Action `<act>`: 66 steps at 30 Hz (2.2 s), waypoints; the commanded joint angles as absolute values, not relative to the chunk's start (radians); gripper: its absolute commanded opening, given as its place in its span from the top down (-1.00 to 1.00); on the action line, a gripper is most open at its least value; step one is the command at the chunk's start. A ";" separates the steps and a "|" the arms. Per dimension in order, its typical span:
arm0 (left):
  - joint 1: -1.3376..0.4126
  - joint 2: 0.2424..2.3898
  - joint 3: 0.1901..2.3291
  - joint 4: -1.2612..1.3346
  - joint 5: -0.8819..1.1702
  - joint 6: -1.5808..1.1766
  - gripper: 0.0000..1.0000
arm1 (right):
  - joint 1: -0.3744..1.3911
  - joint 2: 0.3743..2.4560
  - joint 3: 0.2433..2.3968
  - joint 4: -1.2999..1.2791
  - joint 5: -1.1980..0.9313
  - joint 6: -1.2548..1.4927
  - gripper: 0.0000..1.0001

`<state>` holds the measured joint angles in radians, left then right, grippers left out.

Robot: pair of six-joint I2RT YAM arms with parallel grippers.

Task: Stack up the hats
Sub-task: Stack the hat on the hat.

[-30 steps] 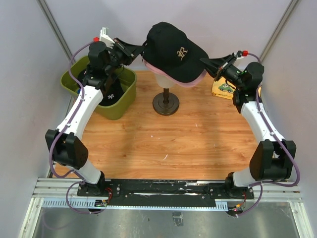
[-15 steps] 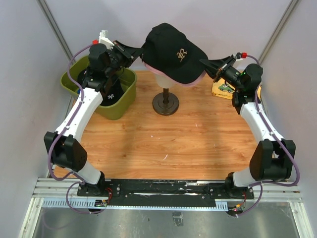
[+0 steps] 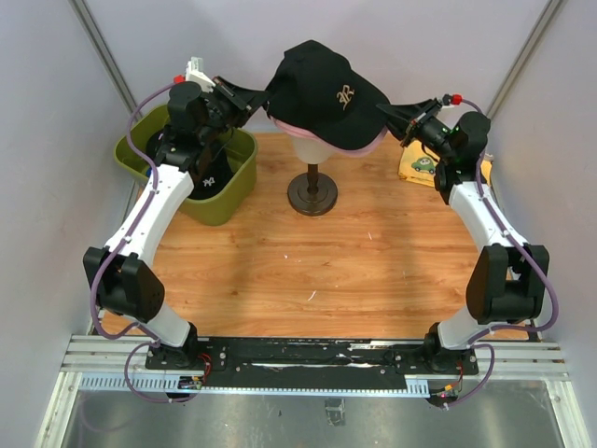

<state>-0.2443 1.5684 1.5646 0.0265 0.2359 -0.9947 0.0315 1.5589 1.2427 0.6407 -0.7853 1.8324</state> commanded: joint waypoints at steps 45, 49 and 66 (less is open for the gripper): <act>-0.214 1.519 1.479 0.158 0.154 -1.126 0.17 | -0.037 1.638 1.331 0.426 -0.807 1.770 0.75; -0.205 1.518 1.481 0.176 0.152 -1.138 0.15 | -0.037 1.645 1.340 0.431 -0.814 1.769 0.69; -0.191 1.720 1.735 0.148 0.394 -1.041 0.13 | -0.037 1.667 1.390 0.424 -0.834 1.757 0.63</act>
<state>-0.1978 1.6779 1.6638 0.1520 0.3054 -1.0866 -0.0223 1.6409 1.3556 0.4843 -0.8486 1.7832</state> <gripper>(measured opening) 0.438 0.185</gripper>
